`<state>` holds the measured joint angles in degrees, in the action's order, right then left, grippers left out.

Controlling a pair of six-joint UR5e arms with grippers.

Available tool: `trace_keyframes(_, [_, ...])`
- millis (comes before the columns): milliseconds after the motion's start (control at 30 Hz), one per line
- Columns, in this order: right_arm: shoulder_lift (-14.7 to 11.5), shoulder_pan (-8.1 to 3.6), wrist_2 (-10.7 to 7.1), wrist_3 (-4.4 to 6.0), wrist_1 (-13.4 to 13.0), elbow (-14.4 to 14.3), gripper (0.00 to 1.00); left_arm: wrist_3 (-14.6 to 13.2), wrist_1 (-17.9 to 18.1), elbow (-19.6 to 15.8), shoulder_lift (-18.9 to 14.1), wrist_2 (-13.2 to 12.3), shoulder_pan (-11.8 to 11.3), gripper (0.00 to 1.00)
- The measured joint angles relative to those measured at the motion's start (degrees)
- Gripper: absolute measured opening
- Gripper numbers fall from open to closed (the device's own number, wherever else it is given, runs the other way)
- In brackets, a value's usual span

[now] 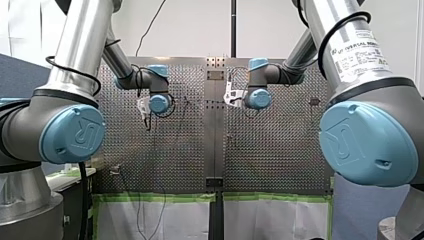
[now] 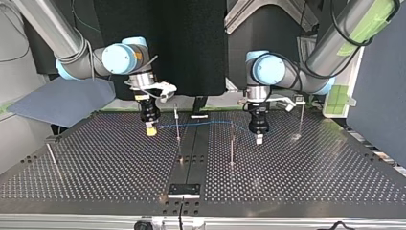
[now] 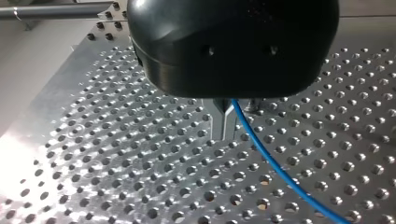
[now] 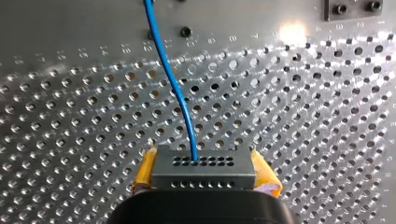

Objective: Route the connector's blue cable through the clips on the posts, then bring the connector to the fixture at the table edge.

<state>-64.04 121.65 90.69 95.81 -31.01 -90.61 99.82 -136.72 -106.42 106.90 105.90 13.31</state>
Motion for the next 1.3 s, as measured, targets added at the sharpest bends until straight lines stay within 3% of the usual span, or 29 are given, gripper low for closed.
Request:
trace_keyframes(533, [0.53,-2.59,-2.20,0.00,-0.39,1.41,0.00,0.85,-2.24,2.93,0.85,-2.31,-1.28,0.00])
trace_keyframes(800, [2.84,-2.97,-2.37,0.11,0.59,3.96,0.00,1.04,-3.88,5.05,3.36,-3.39,-1.91,0.00])
trace_keyframes(1300, [5.68,-3.34,-3.77,0.60,2.20,8.85,0.00,1.31,-4.55,8.51,4.50,-3.55,-3.44,0.00])
